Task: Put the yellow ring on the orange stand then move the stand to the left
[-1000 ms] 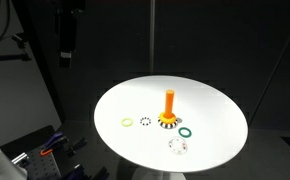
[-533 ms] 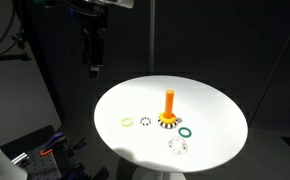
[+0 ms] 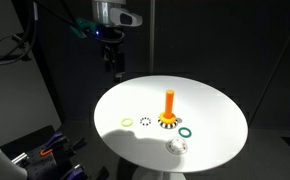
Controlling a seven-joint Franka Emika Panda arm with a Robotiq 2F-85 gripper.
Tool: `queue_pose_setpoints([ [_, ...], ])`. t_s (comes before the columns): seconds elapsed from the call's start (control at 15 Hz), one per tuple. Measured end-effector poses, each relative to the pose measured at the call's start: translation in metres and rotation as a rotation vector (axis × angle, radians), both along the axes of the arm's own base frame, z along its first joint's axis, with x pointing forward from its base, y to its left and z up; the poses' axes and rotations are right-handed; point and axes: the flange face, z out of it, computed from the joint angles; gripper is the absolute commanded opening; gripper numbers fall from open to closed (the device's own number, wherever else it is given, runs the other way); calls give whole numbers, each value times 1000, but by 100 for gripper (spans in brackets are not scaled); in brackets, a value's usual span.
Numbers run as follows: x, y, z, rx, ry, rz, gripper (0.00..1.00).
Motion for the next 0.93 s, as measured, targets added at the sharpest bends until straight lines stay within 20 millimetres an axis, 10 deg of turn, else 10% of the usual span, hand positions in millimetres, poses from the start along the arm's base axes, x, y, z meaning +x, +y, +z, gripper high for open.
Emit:
queue_pose_setpoints([
  [0.93, 24, 21, -30, -42, -5, 0, 100],
])
